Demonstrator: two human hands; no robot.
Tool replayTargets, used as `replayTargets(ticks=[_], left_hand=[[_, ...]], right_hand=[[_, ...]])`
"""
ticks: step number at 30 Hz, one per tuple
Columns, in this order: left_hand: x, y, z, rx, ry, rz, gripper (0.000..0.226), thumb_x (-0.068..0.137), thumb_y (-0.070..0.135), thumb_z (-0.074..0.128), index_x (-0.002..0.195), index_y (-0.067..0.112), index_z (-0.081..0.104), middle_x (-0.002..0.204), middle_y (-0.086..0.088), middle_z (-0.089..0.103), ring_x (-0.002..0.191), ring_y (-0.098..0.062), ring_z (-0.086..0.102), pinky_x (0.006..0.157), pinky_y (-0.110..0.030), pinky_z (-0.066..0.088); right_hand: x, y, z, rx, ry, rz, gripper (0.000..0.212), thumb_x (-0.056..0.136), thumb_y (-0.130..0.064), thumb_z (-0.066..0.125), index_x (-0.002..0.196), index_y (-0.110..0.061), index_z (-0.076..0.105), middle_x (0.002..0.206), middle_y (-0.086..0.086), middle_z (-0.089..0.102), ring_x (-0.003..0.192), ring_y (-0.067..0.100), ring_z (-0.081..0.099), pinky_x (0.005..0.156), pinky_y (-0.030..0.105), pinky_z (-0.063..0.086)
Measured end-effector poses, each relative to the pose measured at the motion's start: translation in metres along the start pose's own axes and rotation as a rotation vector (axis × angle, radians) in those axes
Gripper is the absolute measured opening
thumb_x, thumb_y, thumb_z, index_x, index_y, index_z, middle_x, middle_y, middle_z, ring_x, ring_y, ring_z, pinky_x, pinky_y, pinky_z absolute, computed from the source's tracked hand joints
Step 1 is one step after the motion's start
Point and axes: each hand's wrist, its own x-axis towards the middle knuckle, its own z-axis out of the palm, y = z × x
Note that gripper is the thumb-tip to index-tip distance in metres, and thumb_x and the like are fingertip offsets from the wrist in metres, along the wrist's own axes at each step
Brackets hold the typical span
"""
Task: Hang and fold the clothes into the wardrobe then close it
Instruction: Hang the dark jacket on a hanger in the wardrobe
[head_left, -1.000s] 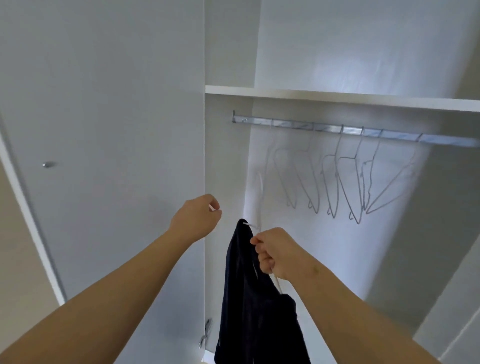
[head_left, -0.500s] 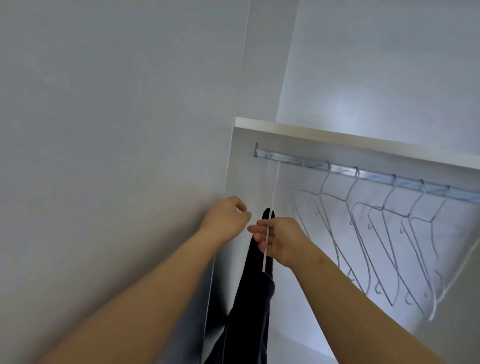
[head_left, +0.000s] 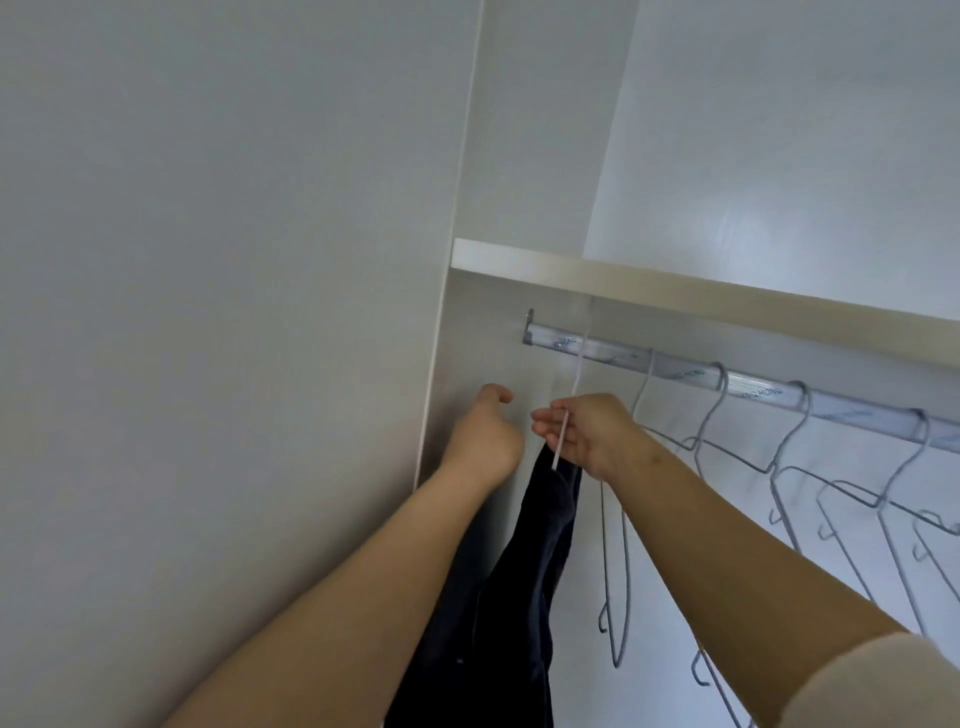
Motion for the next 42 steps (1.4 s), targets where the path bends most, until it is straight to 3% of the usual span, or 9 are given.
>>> replayTargets(ticks=[3,8,12,15,18,25,30,34,42], left_hand=[[0.026,-0.004,0.012,-0.058,0.038,-0.042,0.038,0.085,-0.001,0.041,0.118,0.018,0.046,0.083,-0.009,0.054,0.089,-0.036,0.064,0.08,-0.04,0.053],[0.052,-0.014,0.026,-0.125,0.101,-0.089,0.028,0.085,-0.002,0.044,0.104,0.018,0.049,0.088,-0.008,0.054,0.082,-0.029,0.062,0.07,-0.038,0.052],[0.063,-0.018,0.032,-0.11,0.091,-0.094,0.024,0.086,-0.002,0.04,0.096,0.019,0.047,0.094,-0.009,0.055,0.076,-0.022,0.056,0.049,-0.02,0.035],[0.065,-0.021,0.032,-0.119,0.097,-0.1,0.027,0.086,-0.002,0.034,0.096,0.019,0.047,0.097,-0.009,0.054,0.08,-0.023,0.055,0.06,-0.022,0.036],[0.063,-0.023,0.032,-0.102,0.093,-0.108,0.027,0.087,-0.002,0.033,0.097,0.019,0.047,0.1,-0.007,0.054,0.086,-0.024,0.057,0.069,-0.026,0.037],[0.056,-0.024,0.029,-0.07,0.072,-0.158,0.026,0.087,0.002,0.034,0.097,0.021,0.05,0.101,-0.007,0.059,0.081,-0.023,0.056,0.067,-0.025,0.04],[0.036,-0.021,0.023,-0.106,0.083,-0.186,0.033,0.083,-0.001,0.035,0.101,0.017,0.055,0.088,-0.006,0.059,0.074,-0.022,0.057,0.063,-0.024,0.04],[-0.002,-0.006,0.016,-0.181,0.0,-0.149,0.022,0.088,0.001,0.042,0.095,0.017,0.055,0.087,-0.004,0.057,0.061,-0.015,0.055,0.052,-0.023,0.04],[-0.113,0.0,0.015,-0.285,-0.265,-0.086,0.019,0.091,0.009,0.05,0.085,0.025,0.057,0.085,0.002,0.063,0.066,-0.008,0.061,0.063,-0.024,0.048]], right_hand=[[0.03,0.0,-0.005,-0.109,-0.022,-0.005,0.019,0.096,-0.002,0.034,0.084,-0.004,0.048,0.073,0.01,0.059,0.059,0.02,0.056,0.048,0.024,0.045],[0.065,0.005,-0.004,-0.153,-0.069,0.033,0.019,0.096,0.002,0.033,0.094,0.002,0.052,0.071,0.014,0.056,0.05,0.021,0.057,0.035,0.018,0.045],[0.087,0.016,0.0,-0.19,-0.065,0.076,0.021,0.096,0.003,0.029,0.088,0.0,0.047,0.067,0.015,0.05,0.04,0.022,0.056,0.037,0.026,0.049],[0.092,0.022,0.005,-0.215,-0.077,0.101,0.018,0.096,0.004,0.03,0.095,0.003,0.048,0.071,0.018,0.052,0.046,0.026,0.056,0.034,0.026,0.049],[0.094,0.024,0.006,-0.223,-0.091,0.09,0.024,0.095,0.005,0.031,0.113,0.008,0.048,0.078,0.02,0.056,0.053,0.027,0.058,0.043,0.032,0.051],[0.071,0.019,-0.008,-0.273,-0.092,0.092,0.029,0.096,-0.008,0.038,0.121,0.0,0.052,0.103,0.018,0.062,0.071,0.027,0.059,0.059,0.034,0.052],[0.029,0.019,-0.025,-0.208,-0.07,0.096,0.024,0.096,-0.013,0.045,0.116,-0.002,0.054,0.098,0.007,0.057,0.09,0.025,0.056,0.064,0.032,0.048],[-0.016,0.023,-0.033,-0.148,-0.044,0.089,0.024,0.095,-0.013,0.048,0.115,-0.004,0.056,0.091,0.006,0.059,0.079,0.021,0.058,0.066,0.031,0.049],[-0.132,0.079,-0.046,0.122,0.118,0.045,0.009,0.093,-0.015,0.051,0.09,-0.011,0.059,0.084,0.003,0.062,0.072,0.017,0.06,0.065,0.027,0.05]])
